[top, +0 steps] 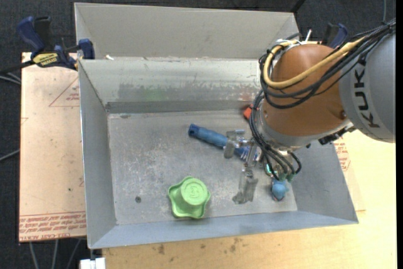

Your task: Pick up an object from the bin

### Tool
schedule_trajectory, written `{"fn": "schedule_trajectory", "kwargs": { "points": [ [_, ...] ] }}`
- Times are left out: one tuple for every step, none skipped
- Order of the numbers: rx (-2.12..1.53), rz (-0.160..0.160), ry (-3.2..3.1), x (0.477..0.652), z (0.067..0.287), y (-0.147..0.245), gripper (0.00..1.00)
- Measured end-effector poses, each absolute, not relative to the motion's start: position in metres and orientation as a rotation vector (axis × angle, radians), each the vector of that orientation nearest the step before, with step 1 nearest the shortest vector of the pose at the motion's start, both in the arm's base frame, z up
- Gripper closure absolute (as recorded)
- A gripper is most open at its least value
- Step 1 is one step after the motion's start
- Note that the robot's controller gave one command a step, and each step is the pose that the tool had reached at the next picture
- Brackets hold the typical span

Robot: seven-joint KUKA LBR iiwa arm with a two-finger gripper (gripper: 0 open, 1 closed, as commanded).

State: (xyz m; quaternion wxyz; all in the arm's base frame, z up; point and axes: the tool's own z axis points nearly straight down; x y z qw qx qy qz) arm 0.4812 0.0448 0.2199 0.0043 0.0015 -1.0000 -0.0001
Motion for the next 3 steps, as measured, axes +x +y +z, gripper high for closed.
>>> {"fn": "schedule_trajectory", "kwargs": {
  "points": [
    [0.072,0.002,-3.144,0.578,0.157,-0.013,0.0],
    [-0.252,-0.001,-3.131,0.615,0.087,-0.042,0.0],
    [-0.199,-0.002,-3.135,0.617,0.069,-0.031,0.0]
  ]
}}
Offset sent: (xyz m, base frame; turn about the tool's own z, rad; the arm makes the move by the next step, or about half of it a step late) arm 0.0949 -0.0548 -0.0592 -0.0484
